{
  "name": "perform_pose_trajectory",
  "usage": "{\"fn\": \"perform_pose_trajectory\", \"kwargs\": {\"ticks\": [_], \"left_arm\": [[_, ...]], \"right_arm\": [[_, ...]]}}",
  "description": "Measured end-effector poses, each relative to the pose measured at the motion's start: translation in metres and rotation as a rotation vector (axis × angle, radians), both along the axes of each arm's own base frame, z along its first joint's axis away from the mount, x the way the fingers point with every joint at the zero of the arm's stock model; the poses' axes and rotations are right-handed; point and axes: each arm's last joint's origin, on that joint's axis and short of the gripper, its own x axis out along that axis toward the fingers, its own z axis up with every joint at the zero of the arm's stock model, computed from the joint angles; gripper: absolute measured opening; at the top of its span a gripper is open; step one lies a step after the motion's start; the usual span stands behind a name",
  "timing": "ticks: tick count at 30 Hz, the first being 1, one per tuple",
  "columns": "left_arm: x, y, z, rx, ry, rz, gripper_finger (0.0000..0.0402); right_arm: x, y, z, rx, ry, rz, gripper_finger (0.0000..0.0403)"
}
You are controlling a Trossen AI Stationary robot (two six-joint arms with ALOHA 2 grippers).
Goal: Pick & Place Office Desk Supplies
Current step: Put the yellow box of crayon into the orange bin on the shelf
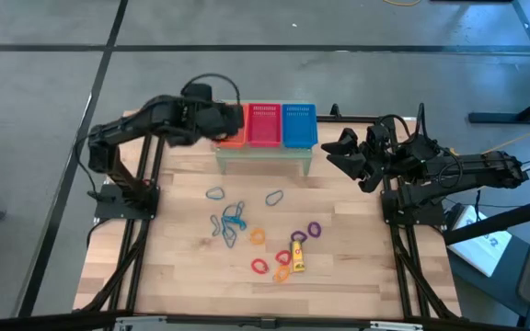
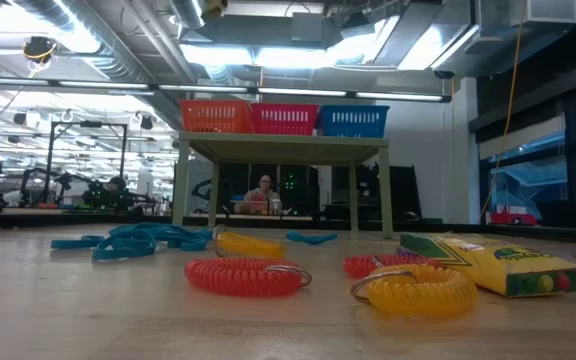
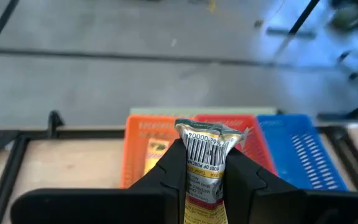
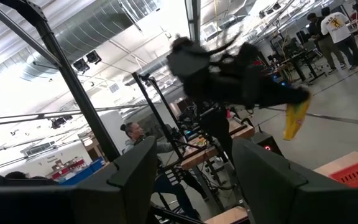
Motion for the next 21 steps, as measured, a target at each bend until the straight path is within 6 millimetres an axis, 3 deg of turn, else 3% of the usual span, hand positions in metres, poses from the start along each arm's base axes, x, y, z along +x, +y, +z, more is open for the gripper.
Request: {"fn": "perform_pose_trajectory", "kwargs": {"ticks": [13, 21], "left_arm": [[0.017, 0.098, -0.036, -0.3, 0.211, -0.101, 0.0059], [0.032, 0.134, -0.059, -0.358, 0.255, -0.135, 0.0059]], "right_arm": [[0.0, 0.0, 0.0, 0.001, 0.0, 0.001, 0.0213], [0.0, 0.0, 0.0, 0.003, 0.001, 0.002, 0.0213]]}}
